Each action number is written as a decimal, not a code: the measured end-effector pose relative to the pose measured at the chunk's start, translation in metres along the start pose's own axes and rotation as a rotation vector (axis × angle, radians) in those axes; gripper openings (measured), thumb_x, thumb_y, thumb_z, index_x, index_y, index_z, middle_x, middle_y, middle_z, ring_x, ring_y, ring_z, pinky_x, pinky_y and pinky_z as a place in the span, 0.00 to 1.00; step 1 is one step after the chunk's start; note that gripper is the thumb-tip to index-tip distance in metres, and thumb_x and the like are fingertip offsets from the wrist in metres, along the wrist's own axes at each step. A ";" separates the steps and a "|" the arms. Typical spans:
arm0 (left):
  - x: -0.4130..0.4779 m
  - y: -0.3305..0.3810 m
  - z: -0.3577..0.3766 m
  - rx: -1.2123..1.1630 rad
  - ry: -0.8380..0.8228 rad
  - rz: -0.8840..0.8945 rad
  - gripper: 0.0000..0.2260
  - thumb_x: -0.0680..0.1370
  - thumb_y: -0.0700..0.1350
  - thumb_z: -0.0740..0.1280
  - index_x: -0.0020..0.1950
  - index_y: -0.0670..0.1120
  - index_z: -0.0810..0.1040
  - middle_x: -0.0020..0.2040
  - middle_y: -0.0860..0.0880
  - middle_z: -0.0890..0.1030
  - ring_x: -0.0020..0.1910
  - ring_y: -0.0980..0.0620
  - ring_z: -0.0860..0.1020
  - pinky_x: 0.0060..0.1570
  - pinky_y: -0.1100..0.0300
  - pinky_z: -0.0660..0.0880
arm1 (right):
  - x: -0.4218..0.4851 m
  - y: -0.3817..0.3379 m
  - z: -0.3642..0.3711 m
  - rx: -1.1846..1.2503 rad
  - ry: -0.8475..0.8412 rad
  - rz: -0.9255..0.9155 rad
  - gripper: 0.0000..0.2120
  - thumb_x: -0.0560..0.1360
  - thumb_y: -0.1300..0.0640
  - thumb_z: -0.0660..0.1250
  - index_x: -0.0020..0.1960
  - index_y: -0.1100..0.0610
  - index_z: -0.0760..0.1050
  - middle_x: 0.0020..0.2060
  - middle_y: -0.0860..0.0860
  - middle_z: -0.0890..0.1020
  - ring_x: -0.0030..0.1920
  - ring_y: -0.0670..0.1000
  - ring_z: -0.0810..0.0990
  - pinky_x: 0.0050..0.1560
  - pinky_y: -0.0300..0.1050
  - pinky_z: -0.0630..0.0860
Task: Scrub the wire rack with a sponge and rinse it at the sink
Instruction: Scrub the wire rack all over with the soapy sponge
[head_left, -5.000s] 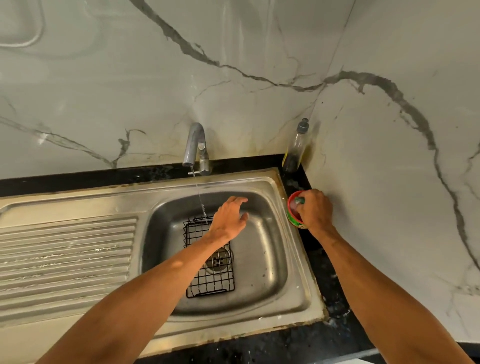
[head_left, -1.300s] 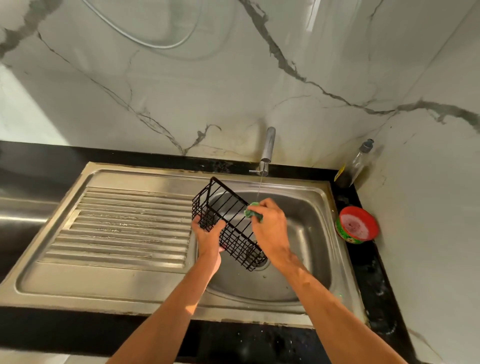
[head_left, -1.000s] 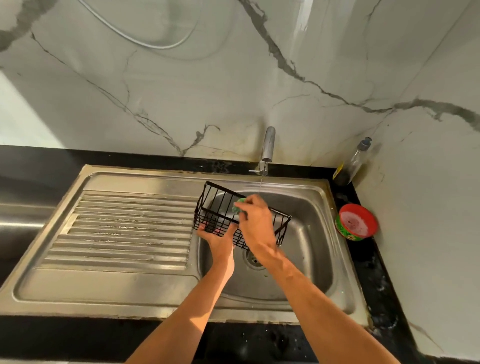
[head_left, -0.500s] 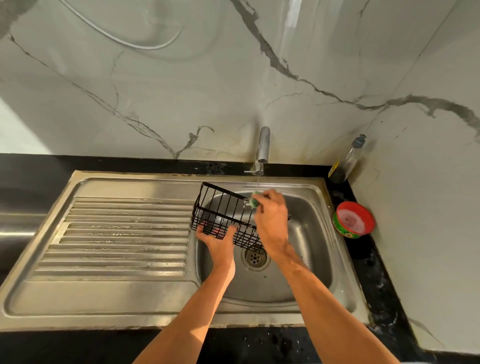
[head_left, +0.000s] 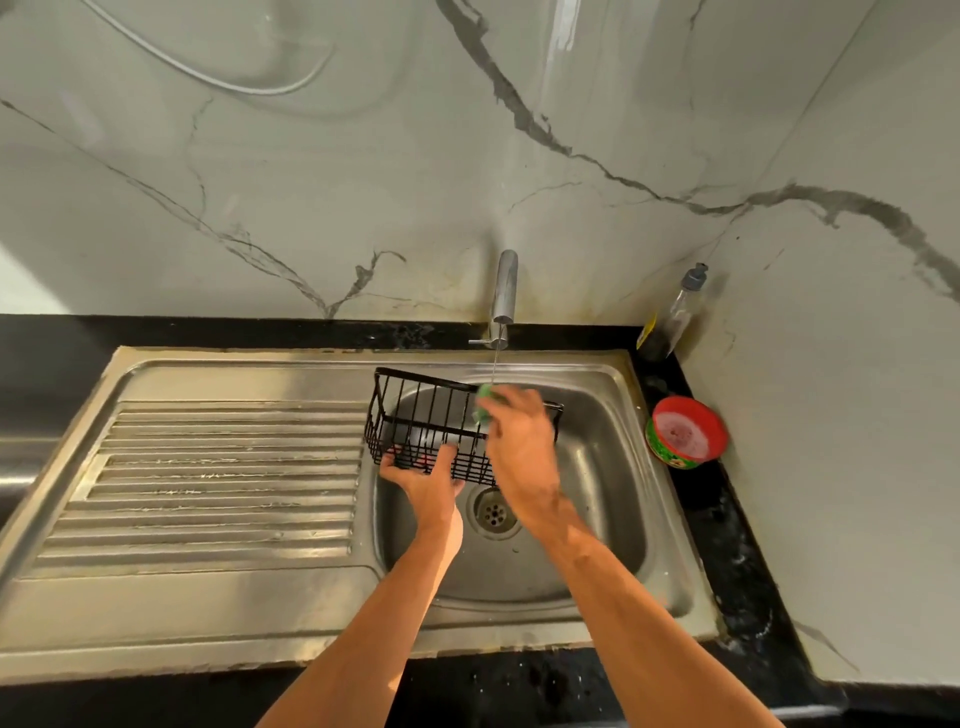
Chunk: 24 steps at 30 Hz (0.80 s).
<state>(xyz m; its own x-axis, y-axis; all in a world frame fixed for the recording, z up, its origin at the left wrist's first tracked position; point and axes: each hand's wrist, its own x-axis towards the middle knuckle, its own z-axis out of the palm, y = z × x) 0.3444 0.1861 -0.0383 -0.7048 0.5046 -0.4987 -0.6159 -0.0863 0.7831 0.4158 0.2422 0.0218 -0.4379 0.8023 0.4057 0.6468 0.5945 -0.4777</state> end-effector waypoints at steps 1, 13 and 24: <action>0.000 -0.001 0.001 -0.016 0.006 -0.008 0.32 0.77 0.33 0.69 0.73 0.54 0.56 0.72 0.43 0.64 0.65 0.45 0.74 0.63 0.32 0.73 | -0.003 -0.006 0.002 -0.006 -0.046 -0.081 0.21 0.65 0.78 0.70 0.54 0.61 0.84 0.53 0.56 0.84 0.54 0.57 0.79 0.53 0.48 0.80; -0.011 -0.012 0.003 0.030 -0.022 -0.008 0.34 0.77 0.32 0.68 0.75 0.52 0.55 0.74 0.44 0.62 0.66 0.45 0.71 0.64 0.33 0.73 | -0.015 0.027 -0.009 -0.003 0.029 0.036 0.18 0.70 0.75 0.69 0.56 0.60 0.83 0.55 0.55 0.84 0.53 0.55 0.79 0.52 0.47 0.81; -0.019 -0.015 0.010 0.128 -0.178 -0.066 0.41 0.76 0.36 0.73 0.78 0.56 0.50 0.79 0.40 0.56 0.74 0.40 0.67 0.68 0.32 0.69 | 0.021 0.015 -0.007 0.069 0.040 -0.005 0.15 0.72 0.74 0.70 0.54 0.61 0.84 0.51 0.55 0.85 0.54 0.54 0.82 0.54 0.50 0.82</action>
<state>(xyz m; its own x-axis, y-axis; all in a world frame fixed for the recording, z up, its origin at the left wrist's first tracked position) 0.3707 0.1868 -0.0365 -0.5842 0.6503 -0.4856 -0.6007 0.0559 0.7975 0.4205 0.2672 0.0285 -0.4146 0.7973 0.4387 0.5995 0.6020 -0.5275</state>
